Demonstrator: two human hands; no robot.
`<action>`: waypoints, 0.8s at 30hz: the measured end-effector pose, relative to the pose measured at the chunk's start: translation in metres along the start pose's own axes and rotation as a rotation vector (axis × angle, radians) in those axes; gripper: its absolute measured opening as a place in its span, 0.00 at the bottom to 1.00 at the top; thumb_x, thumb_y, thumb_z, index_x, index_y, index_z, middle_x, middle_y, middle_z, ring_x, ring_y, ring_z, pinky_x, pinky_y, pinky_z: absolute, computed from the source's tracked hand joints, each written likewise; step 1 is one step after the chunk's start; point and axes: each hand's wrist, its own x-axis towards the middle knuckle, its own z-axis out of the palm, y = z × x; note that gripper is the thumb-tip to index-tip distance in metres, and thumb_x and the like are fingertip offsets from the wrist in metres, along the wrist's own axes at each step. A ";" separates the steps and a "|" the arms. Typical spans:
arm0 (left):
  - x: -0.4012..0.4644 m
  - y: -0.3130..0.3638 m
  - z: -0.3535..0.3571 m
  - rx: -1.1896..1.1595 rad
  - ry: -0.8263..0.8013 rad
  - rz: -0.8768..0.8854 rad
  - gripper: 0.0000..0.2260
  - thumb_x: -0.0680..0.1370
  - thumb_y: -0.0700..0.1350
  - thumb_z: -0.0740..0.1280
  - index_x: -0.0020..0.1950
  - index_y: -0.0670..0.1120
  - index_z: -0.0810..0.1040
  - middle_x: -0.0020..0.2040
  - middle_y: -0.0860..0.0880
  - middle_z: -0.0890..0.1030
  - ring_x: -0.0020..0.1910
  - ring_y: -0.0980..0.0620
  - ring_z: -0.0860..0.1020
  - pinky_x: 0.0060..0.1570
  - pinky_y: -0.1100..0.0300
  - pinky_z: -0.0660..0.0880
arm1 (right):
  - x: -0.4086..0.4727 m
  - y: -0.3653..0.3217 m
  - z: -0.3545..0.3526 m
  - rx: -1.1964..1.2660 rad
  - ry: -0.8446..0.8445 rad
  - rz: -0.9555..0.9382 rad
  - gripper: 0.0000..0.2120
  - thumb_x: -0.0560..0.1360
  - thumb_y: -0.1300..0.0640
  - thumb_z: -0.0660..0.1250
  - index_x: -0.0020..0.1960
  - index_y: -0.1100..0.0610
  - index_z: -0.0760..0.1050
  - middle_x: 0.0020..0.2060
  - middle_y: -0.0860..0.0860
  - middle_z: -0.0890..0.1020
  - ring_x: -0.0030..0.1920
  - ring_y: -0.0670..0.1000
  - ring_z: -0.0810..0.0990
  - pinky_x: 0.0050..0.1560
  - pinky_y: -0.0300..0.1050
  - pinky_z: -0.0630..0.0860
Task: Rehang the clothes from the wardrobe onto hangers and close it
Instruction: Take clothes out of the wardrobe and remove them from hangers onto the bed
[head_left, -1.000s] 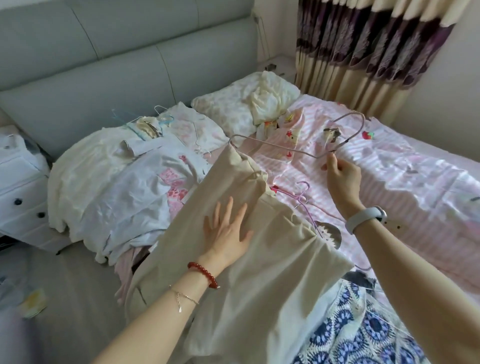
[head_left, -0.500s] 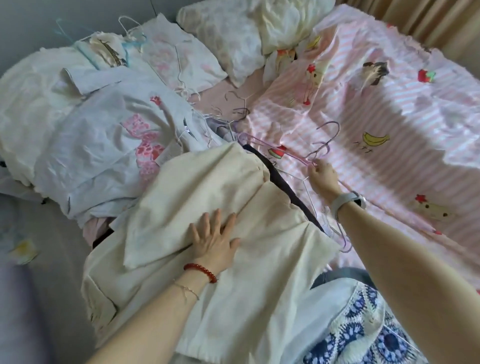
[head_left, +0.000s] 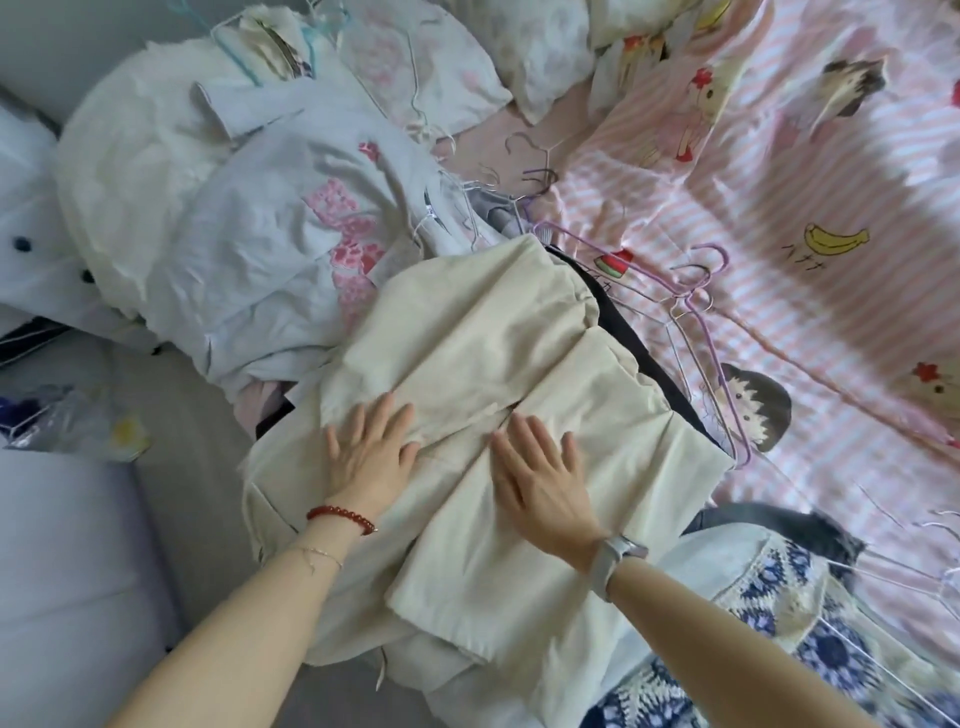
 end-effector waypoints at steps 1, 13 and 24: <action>-0.005 -0.011 0.002 -0.024 -0.042 -0.010 0.22 0.80 0.55 0.53 0.74 0.57 0.55 0.77 0.55 0.50 0.74 0.49 0.50 0.70 0.44 0.50 | -0.004 -0.013 0.010 -0.005 -0.061 0.024 0.24 0.79 0.49 0.50 0.74 0.52 0.55 0.75 0.54 0.54 0.74 0.56 0.50 0.71 0.62 0.47; -0.191 -0.060 -0.007 -0.324 0.259 -0.173 0.18 0.78 0.45 0.61 0.67 0.45 0.71 0.69 0.43 0.69 0.65 0.40 0.69 0.63 0.47 0.65 | -0.072 -0.145 0.032 -0.049 -0.146 -0.033 0.24 0.80 0.52 0.47 0.75 0.53 0.49 0.75 0.52 0.50 0.75 0.53 0.44 0.72 0.58 0.41; -0.490 -0.162 0.063 -0.275 0.405 -0.602 0.16 0.65 0.40 0.74 0.53 0.43 0.81 0.51 0.43 0.81 0.49 0.42 0.81 0.46 0.47 0.78 | -0.229 -0.329 0.119 -0.225 -0.337 -0.730 0.18 0.76 0.57 0.59 0.66 0.57 0.70 0.65 0.52 0.72 0.70 0.55 0.63 0.70 0.55 0.54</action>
